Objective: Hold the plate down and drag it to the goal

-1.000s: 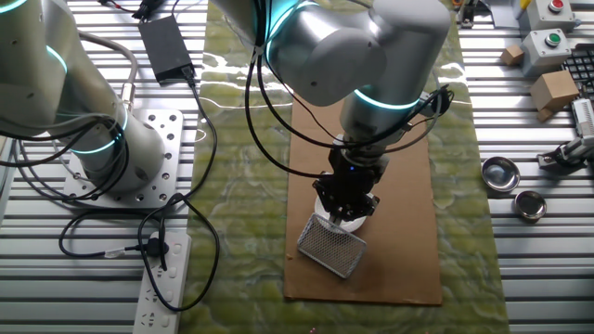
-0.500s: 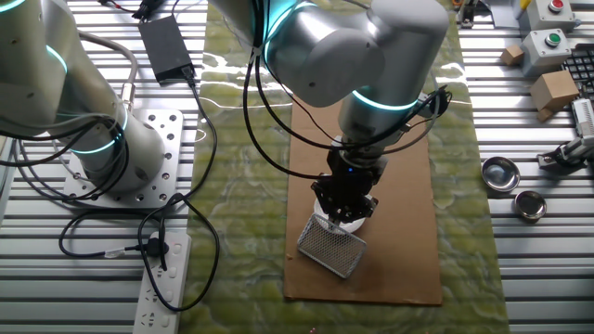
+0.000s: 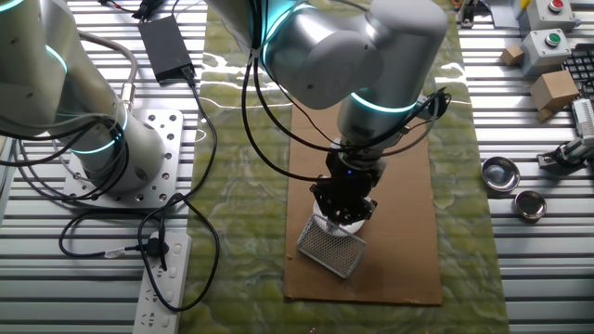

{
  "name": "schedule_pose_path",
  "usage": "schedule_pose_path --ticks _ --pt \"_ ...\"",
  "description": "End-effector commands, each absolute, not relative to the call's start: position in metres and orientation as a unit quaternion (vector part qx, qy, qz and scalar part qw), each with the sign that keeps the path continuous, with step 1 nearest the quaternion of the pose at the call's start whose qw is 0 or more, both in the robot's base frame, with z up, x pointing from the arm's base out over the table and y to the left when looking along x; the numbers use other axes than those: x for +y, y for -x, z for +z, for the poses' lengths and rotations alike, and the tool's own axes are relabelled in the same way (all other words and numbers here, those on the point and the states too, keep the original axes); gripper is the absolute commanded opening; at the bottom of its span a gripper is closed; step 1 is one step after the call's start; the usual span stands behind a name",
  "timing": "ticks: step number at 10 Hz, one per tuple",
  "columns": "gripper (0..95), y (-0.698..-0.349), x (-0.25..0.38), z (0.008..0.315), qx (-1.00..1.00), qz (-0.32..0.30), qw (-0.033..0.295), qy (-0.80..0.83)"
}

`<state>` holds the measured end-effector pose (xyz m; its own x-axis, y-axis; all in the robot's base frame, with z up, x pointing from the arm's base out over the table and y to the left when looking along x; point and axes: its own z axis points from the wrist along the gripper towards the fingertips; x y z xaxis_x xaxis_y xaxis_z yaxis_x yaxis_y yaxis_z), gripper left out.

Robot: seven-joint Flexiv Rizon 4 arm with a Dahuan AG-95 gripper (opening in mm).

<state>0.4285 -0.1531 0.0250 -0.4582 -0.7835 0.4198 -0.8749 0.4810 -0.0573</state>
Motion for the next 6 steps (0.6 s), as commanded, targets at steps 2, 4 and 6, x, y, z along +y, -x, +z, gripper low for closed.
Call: schedule_pose_path --ticks 2,4,6 --pt "0.0 -0.4283 -0.1541 0.0244 -0.842 0.134 0.171 -0.494" --pt "0.0 -0.4282 -0.1544 0.0237 -0.841 0.135 0.172 -0.495" --pt "0.0 -0.4280 -0.1546 0.0226 -0.838 0.139 0.176 -0.497"
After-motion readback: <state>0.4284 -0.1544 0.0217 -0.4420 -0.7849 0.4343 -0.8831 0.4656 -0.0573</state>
